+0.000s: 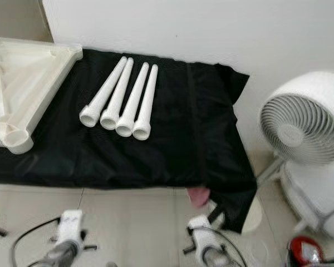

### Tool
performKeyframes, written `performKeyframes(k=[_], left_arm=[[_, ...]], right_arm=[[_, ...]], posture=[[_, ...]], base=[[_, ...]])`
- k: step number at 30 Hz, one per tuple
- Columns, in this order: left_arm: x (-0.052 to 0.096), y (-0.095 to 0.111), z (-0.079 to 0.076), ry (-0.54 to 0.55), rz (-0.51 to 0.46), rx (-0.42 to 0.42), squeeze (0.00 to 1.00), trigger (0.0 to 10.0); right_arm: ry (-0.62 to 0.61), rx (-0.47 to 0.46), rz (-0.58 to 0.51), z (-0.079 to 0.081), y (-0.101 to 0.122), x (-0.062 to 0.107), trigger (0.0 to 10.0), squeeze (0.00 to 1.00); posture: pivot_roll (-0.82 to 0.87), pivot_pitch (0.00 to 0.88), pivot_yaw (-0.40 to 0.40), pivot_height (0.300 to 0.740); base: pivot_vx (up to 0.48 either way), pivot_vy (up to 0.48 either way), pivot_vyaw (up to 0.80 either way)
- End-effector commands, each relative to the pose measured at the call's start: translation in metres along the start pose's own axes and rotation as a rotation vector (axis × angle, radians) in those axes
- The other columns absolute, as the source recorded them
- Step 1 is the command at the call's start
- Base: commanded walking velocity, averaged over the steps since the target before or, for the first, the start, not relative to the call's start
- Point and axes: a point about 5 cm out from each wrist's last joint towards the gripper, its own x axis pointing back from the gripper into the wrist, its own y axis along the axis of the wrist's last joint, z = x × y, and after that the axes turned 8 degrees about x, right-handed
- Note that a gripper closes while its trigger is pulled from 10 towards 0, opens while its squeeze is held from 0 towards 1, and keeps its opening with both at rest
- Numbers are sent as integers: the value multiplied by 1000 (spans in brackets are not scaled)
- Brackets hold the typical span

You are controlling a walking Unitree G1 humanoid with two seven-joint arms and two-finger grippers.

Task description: Building children table

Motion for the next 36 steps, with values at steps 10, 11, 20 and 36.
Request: performKeyframes(k=[10,11,20,36], left_arm=[[1,-3,6,26,12,-8,0,10000],[1,-3,6,27,12,-9,0,10000],[2,-3,6,27,13,-14,0,10000],[1,-1,5,18,8,-103,0,10000]], right_arm=[[24,18,5,5,1,-1,10000,0],[24,19,4,5,1,-1,10000,0],[28,18,-4,6,1,-1,10000,0],[37,18,-19,9,7,-3,10000,0]], posture=[[46,0,-49,740],[47,0,-47,740],[47,0,-43,740],[58,0,-47,740]], base=[[0,346,0],[0,356,0],[0,360,0],[0,113,0]])
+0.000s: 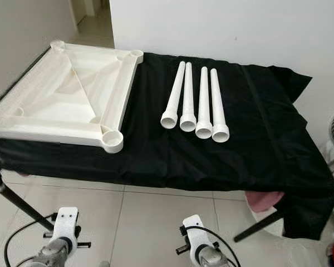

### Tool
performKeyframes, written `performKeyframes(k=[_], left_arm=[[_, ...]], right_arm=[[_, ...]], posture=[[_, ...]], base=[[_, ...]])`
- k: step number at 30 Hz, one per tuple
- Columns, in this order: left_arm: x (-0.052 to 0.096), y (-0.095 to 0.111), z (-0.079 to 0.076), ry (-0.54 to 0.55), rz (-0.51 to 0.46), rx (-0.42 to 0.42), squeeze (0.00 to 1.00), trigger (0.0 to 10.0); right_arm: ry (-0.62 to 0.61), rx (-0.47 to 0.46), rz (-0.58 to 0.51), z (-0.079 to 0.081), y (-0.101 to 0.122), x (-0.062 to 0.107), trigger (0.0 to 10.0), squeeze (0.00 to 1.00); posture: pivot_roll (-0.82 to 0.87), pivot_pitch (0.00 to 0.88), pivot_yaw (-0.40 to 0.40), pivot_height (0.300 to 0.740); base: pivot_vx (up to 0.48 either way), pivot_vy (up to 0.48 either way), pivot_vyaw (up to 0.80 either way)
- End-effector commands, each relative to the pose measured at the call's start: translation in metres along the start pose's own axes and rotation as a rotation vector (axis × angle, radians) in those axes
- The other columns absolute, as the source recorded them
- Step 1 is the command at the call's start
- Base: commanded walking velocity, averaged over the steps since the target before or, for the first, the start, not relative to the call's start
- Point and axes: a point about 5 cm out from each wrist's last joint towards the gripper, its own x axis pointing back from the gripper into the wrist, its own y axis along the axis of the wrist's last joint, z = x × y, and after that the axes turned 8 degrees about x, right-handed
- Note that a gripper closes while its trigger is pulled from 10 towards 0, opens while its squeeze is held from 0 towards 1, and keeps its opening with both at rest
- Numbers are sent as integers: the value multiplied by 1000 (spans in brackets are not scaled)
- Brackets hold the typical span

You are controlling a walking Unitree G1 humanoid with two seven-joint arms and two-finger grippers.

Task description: Building children table

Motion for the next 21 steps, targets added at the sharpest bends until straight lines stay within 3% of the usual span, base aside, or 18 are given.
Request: performKeyframes(k=[1,10,21], left_arm=[[1,-7,-4,-9,31,-6,0,10000],[1,-8,-9,-49,28,-106,0,10000],[0,-6,-12,-54,23,-69,0,10000]], right_arm=[[0,-3,22,-1,-5,1,10000,0],[11,-10,19,0,-3,1,10000,0],[29,13,40,3,-7,1,10000,0]], posture=[[58,0,-47,740],[68,0,-47,740],[80,0,-63,740]], base=[[0,0,0],[0,0,0],[0,-220,0]])
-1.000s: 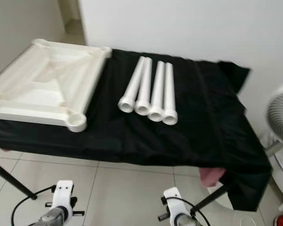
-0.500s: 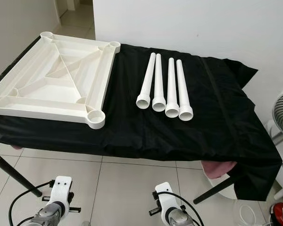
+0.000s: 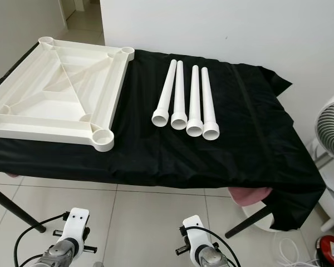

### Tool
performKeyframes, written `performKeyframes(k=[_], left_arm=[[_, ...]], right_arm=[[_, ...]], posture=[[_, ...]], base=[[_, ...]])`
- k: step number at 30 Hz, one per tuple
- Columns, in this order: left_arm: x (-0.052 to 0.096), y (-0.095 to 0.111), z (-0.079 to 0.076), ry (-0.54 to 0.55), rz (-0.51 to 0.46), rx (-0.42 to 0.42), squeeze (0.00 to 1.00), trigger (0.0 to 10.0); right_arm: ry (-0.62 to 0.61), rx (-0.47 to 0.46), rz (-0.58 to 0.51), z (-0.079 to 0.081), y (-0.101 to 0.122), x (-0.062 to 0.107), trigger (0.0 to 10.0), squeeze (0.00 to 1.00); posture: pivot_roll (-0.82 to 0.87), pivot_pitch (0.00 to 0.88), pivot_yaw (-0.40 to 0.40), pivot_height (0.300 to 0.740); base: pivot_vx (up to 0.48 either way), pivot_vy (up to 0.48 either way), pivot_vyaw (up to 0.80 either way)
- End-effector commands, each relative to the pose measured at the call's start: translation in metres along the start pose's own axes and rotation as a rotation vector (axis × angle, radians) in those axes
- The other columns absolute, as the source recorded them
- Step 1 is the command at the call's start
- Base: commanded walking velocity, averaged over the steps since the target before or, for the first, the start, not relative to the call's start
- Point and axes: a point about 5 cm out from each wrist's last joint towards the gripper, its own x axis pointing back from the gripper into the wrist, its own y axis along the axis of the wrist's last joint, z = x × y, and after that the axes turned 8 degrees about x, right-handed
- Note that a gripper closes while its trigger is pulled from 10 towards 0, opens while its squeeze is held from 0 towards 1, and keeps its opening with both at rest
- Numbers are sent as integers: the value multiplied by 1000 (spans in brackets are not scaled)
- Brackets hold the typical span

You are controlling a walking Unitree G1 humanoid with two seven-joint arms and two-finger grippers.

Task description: Building children table

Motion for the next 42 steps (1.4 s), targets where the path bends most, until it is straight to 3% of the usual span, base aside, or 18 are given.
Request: performKeyframes(k=[1,11,12,16,18,19,20,21,28,29,30,32,33,34,35,36,40,42], left_arm=[[1,-5,-3,-6,19,16,0,10000],[1,-7,-3,-4,35,4,0,10000],[1,-8,-4,-16,32,23,1000,10000],[2,-7,-7,-67,13,35,1000,10000],[2,-6,-10,-86,-2,-6,1000,10000],[2,-5,-13,-102,-8,-40,1000,10000],[2,-5,-13,-102,-8,-40,1000,10000],[1,-5,-17,-131,-7,-50,0,10000],[1,-3,-23,-187,-8,-103,0,10000],[1,-3,-24,-207,-8,-84,0,10000],[1,-2,-25,-233,-14,-51,1000,10000],[1,-1,-24,-225,-19,-65,1000,10000],[1,1,-24,-218,-30,-93,1000,10000],[1,1,-24,-218,-30,-93,1000,10000],[1,1,-24,-230,-37,-90,773,10000],[1,2,-24,-227,-50,-111,0,10000],[2,7,-25,-254,-87,-124,0,10000],[2,6,-24,-255,-73,-189,0,10000]], right_arm=[[13,4,37,1,-8,2,10000,0],[31,-30,61,3,-10,2,10000,0],[34,-41,54,2,-9,2,10000,1000],[36,-20,40,2,-6,1,10000,1000],[39,-6,32,2,-5,1,10000,914],[40,10,26,2,-4,1,10000,294],[40,10,26,2,-4,1,10000,294],[44,17,20,1,-3,1,10000,0],[57,32,7,-3,-5,3,10000,0],[60,3,6,-4,-6,3,10000,1000],[56,0,4,-5,-7,4,10000,1000],[60,-4,4,-5,-7,4,10000,1000],[65,1,2,-5,-7,4,10000,0],[65,1,2,-5,-7,4,10000,0],[70,13,0,-5,-7,4,10000,0],[79,19,-5,-4,-6,4,10000,0],[96,46,-30,-2,-1,3,10000,0],[122,58,-63,0,6,1,10000,0]], posture=[[80,0,-63,740],[85,0,-78,740],[81,0,-79,740],[69,0,-72,740],[66,0,-72,740],[66,0,-72,740],[66,0,-72,740],[61,0,-70,740],[50,0,-63,740],[50,0,-61,740],[48,0,-60,740],[49,0,-60,740],[50,0,-62,740],[50,0,-62,740],[51,0,-62,740],[51,0,-61,740],[53,0,-63,740],[57,0,-64,740]], base=[[0,0,0],[0,0,0],[0,0,0],[0,0,0],[0,0,0],[0,0,0],[0,0,0],[0,0,0],[0,0,0],[0,0,0],[0,0,0],[0,0,0],[0,0,0],[0,0,0],[0,0,0],[0,0,0],[0,0,0],[0,0,0]])
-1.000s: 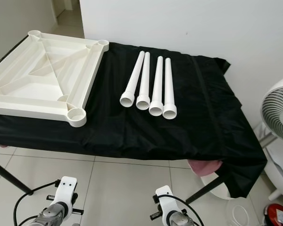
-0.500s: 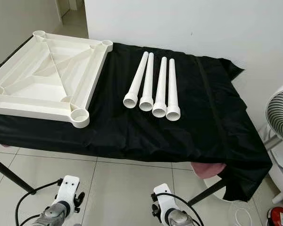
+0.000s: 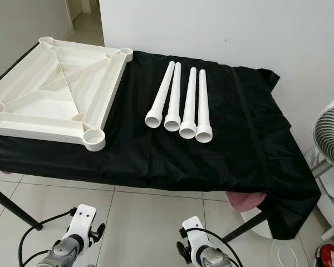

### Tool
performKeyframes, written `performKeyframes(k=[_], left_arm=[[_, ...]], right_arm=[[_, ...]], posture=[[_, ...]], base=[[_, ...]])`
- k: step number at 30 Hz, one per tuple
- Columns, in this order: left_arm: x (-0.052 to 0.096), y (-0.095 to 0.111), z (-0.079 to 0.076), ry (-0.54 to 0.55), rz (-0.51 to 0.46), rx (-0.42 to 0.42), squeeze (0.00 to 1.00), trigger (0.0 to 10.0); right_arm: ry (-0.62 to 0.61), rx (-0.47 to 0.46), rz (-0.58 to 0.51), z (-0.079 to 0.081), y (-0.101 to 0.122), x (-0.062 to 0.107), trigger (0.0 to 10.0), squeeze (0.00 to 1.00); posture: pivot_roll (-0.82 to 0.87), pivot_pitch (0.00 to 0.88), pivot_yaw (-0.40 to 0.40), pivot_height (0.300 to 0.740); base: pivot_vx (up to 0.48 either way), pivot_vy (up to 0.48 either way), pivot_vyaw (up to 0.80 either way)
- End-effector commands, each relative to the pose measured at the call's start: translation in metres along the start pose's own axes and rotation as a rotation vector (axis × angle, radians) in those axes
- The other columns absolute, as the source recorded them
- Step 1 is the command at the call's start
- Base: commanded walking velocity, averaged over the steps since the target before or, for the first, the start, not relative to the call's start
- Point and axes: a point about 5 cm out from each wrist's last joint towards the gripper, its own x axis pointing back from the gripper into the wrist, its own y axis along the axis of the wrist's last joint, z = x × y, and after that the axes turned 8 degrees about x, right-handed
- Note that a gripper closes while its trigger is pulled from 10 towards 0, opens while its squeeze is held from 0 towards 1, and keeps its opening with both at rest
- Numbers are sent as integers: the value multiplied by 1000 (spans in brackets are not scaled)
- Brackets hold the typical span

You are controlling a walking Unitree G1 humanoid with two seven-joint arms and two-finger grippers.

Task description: Building children table

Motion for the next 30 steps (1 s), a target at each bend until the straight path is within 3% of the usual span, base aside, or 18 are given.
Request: performKeyframes(k=[1,3,4,5,6,7,8,9,18,21,23,25,30], left_arm=[[2,-3,-9,-174,30,-67,0,10000],[2,-3,-8,-176,29,-86,0,10000],[2,-1,-7,-188,18,-74,353,10000],[2,1,-7,-200,2,-74,1000,10000],[2,1,-7,-200,2,-74,1000,10000],[2,4,-6,-213,-20,-66,204,10000],[2,4,-6,-213,-20,-66,204,10000],[2,7,-6,-221,-41,-74,0,10000],[0,26,-9,-295,-138,-126,0,10000],[2,44,-18,-433,-238,-218,0,10000],[3,47,-19,-465,-258,-244,0,10000],[4,51,-19,-490,-275,-252,0,10000],[15,62,-19,-639,-346,-279,0,10000]], right_arm=[[14,27,-23,-1,5,-1,10000,0],[15,34,-32,-2,7,-1,10000,0],[25,35,-52,-3,11,-2,10000,0],[23,49,-65,-4,14,-3,10000,0],[23,49,-65,-4,14,-3,10000,0],[28,56,-91,-8,20,-3,10000,0],[28,56,-91,-8,20,-3,10000,0],[28,69,-113,-10,25,-4,10000,0],[73,124,-210,-17,50,-7,10000,0],[184,144,-317,-16,67,-5,10000,0],[217,141,-351,-16,70,-4,10000,0],[253,138,-383,-16,73,-2,10000,0],[419,238,-467,-13,79,7,10000,0]], posture=[[60,0,-65,740],[60,0,-65,740],[68,0,-69,740],[69,0,-70,740],[69,0,-70,740],[71,0,-73,740],[71,0,-73,740],[72,0,-76,740],[69,27,-76,740],[65,30,-74,740],[65,32,-74,740],[61,30,-70,740],[59,35,-65,740]], base=[[0,0,0],[0,0,0],[0,0,0],[0,0,0],[0,0,0],[0,0,0],[0,0,0],[0,0,0],[0,0,0],[0,0,0],[0,0,0],[0,0,0],[0,0,0]])
